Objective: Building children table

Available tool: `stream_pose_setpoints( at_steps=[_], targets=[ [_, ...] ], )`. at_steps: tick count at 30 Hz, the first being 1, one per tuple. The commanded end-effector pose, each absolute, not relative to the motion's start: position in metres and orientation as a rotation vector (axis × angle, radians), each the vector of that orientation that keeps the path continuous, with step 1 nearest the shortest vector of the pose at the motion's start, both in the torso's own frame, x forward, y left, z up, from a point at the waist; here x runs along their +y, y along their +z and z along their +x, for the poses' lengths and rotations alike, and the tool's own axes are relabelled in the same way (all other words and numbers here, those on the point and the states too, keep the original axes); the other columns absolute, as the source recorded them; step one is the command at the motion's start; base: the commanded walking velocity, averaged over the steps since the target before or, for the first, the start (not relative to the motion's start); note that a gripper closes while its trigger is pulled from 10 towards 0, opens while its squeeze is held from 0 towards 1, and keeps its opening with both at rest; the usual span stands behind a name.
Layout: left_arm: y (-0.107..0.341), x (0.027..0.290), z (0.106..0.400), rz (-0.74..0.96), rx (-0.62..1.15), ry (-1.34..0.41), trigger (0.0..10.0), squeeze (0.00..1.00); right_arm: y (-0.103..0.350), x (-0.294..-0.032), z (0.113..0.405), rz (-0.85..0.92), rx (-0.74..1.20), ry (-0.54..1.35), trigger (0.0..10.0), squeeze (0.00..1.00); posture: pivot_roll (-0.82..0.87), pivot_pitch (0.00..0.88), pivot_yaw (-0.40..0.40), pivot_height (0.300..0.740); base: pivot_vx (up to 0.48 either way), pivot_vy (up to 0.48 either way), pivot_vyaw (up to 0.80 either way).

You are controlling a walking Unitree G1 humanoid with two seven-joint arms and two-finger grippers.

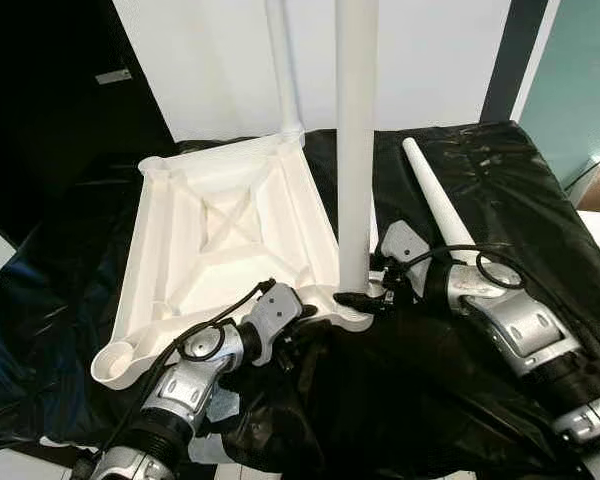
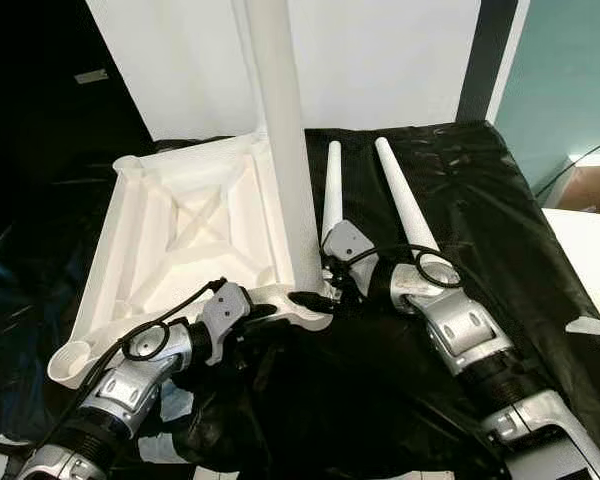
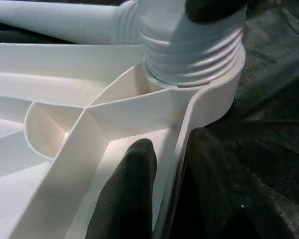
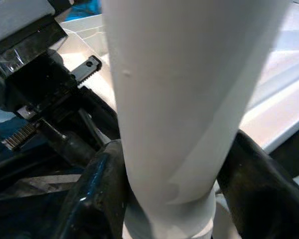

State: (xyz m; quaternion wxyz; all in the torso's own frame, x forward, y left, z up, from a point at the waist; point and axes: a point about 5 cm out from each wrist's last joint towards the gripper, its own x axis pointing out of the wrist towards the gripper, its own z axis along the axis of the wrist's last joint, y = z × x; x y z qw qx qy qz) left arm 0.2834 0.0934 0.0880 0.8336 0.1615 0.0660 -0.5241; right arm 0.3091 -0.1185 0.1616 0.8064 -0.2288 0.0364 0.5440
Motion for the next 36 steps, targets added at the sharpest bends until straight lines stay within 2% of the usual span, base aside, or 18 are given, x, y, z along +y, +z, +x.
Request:
stream_pose_setpoints(
  at_steps=[1,6,12,14,19,27,28,36],
  targets=[
    [0.074,0.098,0.273,0.362,0.21,-1.155,10.0,0.0,0.159,-0.13,0.318,-0.544,0.115,1.099,0.0,0.0,0.02,0.0,0.12,0.74,0.0,0.0,0.0],
    [0.073,0.099,0.272,0.358,0.212,-1.146,10.0,0.0,0.154,-0.135,0.315,-0.515,0.146,1.095,0.0,0.0,0.02,0.0,0.113,0.74,0.0,0.0,0.0],
    [0.071,0.099,0.27,0.353,0.216,-1.143,10.0,0.0,0.134,-0.13,0.302,-0.34,0.247,1.013,0.0,0.0,0.02,0.0,0.108,0.74,0.0,0.0,0.0],
    [0.071,0.098,0.27,0.351,0.217,-1.148,10.0,0.0,0.124,-0.12,0.302,-0.184,0.306,0.867,0.0,0.0,0.02,0.0,0.109,0.74,0.0,0.0,0.0],
    [0.071,0.096,0.271,0.352,0.216,-1.156,10.0,0.0,0.123,-0.099,0.297,-0.078,0.352,0.793,0.0,0.0,0.0,0.0,0.117,0.74,0.0,0.0,0.0],
    [0.072,0.094,0.272,0.357,0.214,-1.164,10.0,0.0,0.136,-0.065,0.287,-0.179,0.26,0.852,0.0,0.0,0.0,0.0,0.115,0.74,0.0,0.0,0.0],
    [0.072,0.093,0.273,0.356,0.213,-1.163,10.0,0.0,0.138,-0.064,0.287,-0.195,0.236,0.859,1.7,0.0,0.01,0.0,0.109,0.74,0.0,0.0,0.0],
    [0.072,0.093,0.273,0.356,0.213,-1.163,10.0,0.0,0.138,-0.064,0.287,-0.195,0.236,0.859,1.7,0.0,0.01,0.0,0.109,0.74,0.0,0.0,0.0]
  ],
)
